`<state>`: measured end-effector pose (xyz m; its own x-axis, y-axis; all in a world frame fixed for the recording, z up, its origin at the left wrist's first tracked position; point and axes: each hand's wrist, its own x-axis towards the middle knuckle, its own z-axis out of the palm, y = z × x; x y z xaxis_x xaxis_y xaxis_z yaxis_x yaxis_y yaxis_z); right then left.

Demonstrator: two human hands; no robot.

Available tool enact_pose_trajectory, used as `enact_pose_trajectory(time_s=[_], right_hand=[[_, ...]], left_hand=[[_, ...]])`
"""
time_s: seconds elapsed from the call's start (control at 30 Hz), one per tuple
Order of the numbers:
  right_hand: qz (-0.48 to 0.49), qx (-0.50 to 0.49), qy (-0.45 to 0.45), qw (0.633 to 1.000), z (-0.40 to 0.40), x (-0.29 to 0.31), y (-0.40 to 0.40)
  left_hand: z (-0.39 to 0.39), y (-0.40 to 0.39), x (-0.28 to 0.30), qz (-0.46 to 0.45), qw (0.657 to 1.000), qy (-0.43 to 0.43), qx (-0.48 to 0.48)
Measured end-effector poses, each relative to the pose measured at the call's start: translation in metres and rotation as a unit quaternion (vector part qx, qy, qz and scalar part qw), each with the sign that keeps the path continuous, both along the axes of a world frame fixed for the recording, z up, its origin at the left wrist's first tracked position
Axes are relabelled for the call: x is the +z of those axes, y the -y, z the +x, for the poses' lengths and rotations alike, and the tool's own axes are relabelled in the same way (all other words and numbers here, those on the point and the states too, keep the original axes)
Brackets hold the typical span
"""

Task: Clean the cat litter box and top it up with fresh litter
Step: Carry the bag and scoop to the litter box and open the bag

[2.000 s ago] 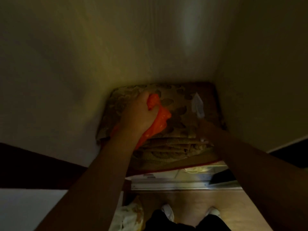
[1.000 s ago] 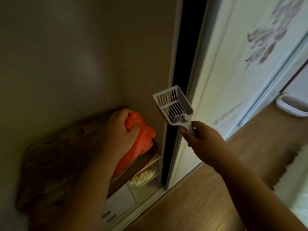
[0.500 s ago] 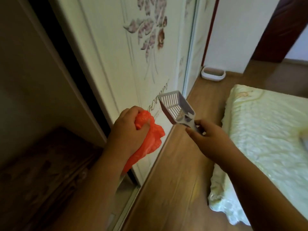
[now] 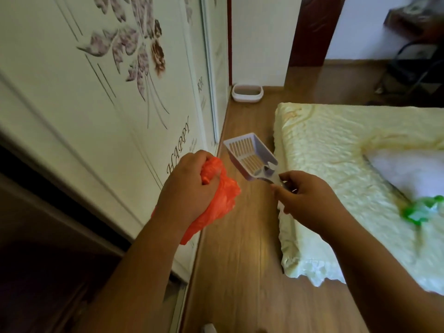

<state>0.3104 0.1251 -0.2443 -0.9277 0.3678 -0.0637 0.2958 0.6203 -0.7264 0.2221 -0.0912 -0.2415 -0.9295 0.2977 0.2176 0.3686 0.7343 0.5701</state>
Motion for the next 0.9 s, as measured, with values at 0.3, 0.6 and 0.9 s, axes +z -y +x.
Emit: enact_pose_trajectory(time_s=[0.3,0.6,0.9], right_hand=[[0.002,-0.08,-0.015,0.997,-0.036,-0.01,0.045],[0.001,-0.12,-0.014,0.993,-0.055,-0.012,0.04],[-0.003,-0.097,-0.015,0.995,-0.11,-0.018,-0.011]], left_hand=[[-0.057,0.034,-0.008,0.003,0.999,-0.01,-0.05],[-0.087,0.025,-0.006,0.013,0.997,-0.013,-0.081],[-0.131,-0.036,-0.01,0.001,0.997,0.0,-0.081]])
